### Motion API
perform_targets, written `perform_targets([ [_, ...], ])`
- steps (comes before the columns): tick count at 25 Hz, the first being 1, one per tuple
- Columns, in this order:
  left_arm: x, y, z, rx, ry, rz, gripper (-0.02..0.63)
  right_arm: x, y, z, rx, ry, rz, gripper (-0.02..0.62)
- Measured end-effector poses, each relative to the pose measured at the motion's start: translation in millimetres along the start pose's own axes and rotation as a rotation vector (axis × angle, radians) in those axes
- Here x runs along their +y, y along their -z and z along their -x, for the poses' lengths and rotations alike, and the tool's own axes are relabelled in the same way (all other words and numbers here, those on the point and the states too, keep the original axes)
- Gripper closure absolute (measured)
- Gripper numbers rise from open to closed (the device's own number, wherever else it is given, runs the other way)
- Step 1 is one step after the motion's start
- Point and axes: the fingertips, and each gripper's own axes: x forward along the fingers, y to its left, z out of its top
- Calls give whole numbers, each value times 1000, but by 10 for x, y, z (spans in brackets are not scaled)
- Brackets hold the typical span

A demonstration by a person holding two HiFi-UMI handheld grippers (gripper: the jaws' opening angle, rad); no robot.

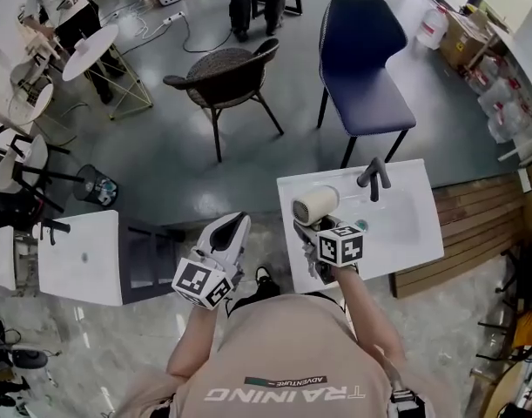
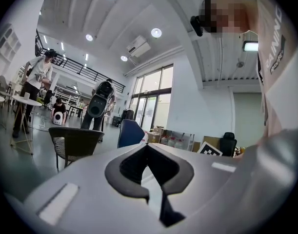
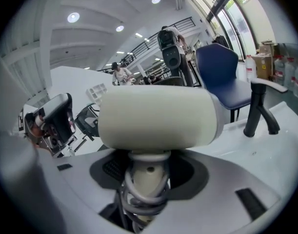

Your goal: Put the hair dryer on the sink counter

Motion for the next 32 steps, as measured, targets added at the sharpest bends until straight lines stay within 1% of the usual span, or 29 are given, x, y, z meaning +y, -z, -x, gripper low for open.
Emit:
perform_targets([
  [3, 153, 27, -5, -3, 25, 20, 598, -112, 46, -207, 49, 48, -39, 376],
  [7, 373, 84, -55, 3, 56, 48, 599, -271, 102, -466, 136, 134, -39, 376],
  [11, 565, 122, -116, 16, 108, 61, 598, -331, 159, -668, 188, 182, -56, 376],
  [15, 728, 132, -187, 19, 129, 62, 598, -382, 239, -815, 221, 213, -77, 376],
  [22, 881, 176, -246, 39, 173, 69, 599, -533, 360, -1030, 294, 284, -71, 374],
  [28, 956, 219, -292, 45, 196, 88, 598, -670, 486, -1193, 344, 294, -141, 374],
  [32, 999, 222, -304, 41, 214, 99, 598, -778, 535, -1256, 365, 333, -168, 374],
])
